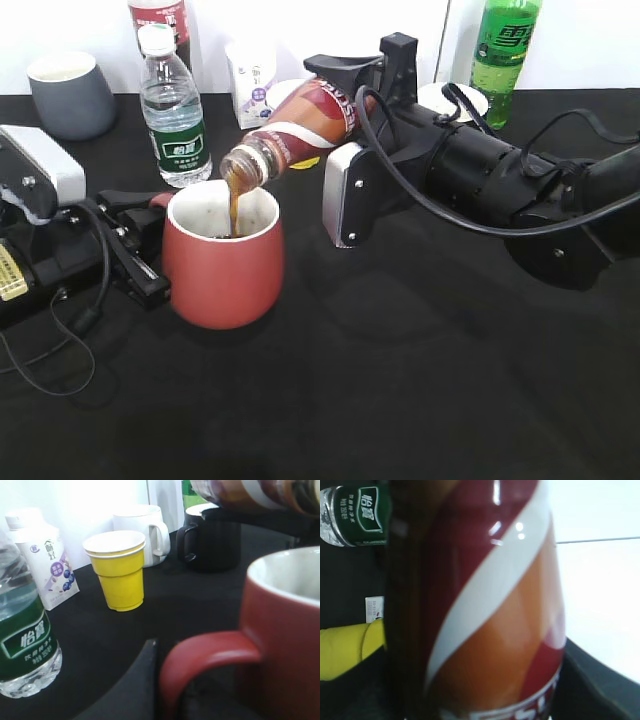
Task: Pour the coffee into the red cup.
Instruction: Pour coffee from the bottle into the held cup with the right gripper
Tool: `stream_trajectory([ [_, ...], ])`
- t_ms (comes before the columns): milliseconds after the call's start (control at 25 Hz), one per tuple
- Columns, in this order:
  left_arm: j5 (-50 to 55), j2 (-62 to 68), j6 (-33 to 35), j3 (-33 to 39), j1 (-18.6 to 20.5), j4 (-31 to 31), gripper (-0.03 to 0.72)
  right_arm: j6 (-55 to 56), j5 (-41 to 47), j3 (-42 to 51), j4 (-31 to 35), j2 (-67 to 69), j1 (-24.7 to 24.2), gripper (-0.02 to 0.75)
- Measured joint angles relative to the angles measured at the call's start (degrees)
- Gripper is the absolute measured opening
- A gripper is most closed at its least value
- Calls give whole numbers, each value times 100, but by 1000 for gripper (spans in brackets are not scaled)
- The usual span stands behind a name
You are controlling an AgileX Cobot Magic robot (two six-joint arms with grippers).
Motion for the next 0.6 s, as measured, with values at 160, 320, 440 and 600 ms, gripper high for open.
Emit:
stream_trajectory([
  [160,0,0,5,0,0,0,48,-105,-6,0,0,0,0,536],
  [320,0,0,5,0,0,0,48,-169,-40,0,0,0,0,536],
  [440,2,0,21,0,0,0,48,-187,-41,0,0,0,0,536],
  [600,2,0,21,0,0,0,48,-198,-47,0,0,0,0,536],
])
